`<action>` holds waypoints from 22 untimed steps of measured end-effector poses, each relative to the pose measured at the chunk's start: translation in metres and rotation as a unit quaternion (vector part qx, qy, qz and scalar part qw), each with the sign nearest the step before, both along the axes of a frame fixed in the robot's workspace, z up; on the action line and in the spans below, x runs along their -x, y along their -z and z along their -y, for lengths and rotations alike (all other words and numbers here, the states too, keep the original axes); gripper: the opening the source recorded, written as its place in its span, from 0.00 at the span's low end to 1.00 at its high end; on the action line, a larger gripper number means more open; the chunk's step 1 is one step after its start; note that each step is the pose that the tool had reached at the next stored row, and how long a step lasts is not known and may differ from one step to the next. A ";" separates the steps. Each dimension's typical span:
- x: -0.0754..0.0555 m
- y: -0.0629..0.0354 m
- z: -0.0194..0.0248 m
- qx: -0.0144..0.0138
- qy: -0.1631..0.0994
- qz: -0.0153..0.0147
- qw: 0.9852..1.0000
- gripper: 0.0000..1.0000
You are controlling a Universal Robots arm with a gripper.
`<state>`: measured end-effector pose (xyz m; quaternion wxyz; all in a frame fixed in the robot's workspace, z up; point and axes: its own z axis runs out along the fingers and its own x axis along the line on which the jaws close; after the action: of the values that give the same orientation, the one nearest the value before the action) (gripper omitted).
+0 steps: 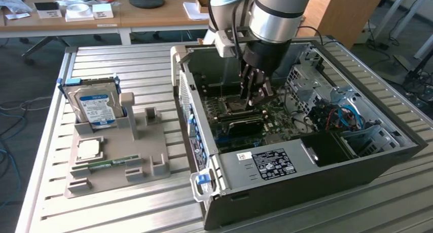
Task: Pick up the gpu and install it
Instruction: 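Insert the gpu into the slot, then press down on the gpu until it lock into place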
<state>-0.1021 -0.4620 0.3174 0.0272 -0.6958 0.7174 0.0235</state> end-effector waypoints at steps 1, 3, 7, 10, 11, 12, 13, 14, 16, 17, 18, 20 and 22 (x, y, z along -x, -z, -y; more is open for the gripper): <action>0.001 0.0000 -0.0003 0.000 0.000 0.000 1.000 0.40; 0.001 0.0001 -0.0006 0.000 0.001 0.000 1.000 0.40; 0.001 0.0007 -0.0009 0.000 0.001 0.000 1.000 0.40; 0.001 0.0008 -0.0009 0.000 0.001 0.000 1.000 0.40; 0.001 0.0008 -0.0009 0.000 0.001 0.000 1.000 0.40; 0.001 0.0008 -0.0009 0.000 0.001 0.000 1.000 0.40; 0.001 0.0008 -0.0009 0.000 0.001 0.000 1.000 0.40; 0.001 0.0008 -0.0009 0.000 0.001 0.000 1.000 0.40; 0.001 0.0008 -0.0009 0.000 0.001 0.000 1.000 0.40; 0.001 0.0008 -0.0009 0.000 0.001 0.000 1.000 0.40; 0.001 0.0008 -0.0009 0.000 0.001 0.000 1.000 0.40; 0.001 0.0008 -0.0009 0.000 0.001 0.000 1.000 0.38; 0.001 0.0008 -0.0009 0.000 0.001 0.000 1.000 0.26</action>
<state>-0.1035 -0.4611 0.3166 0.0272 -0.6949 0.7182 0.0235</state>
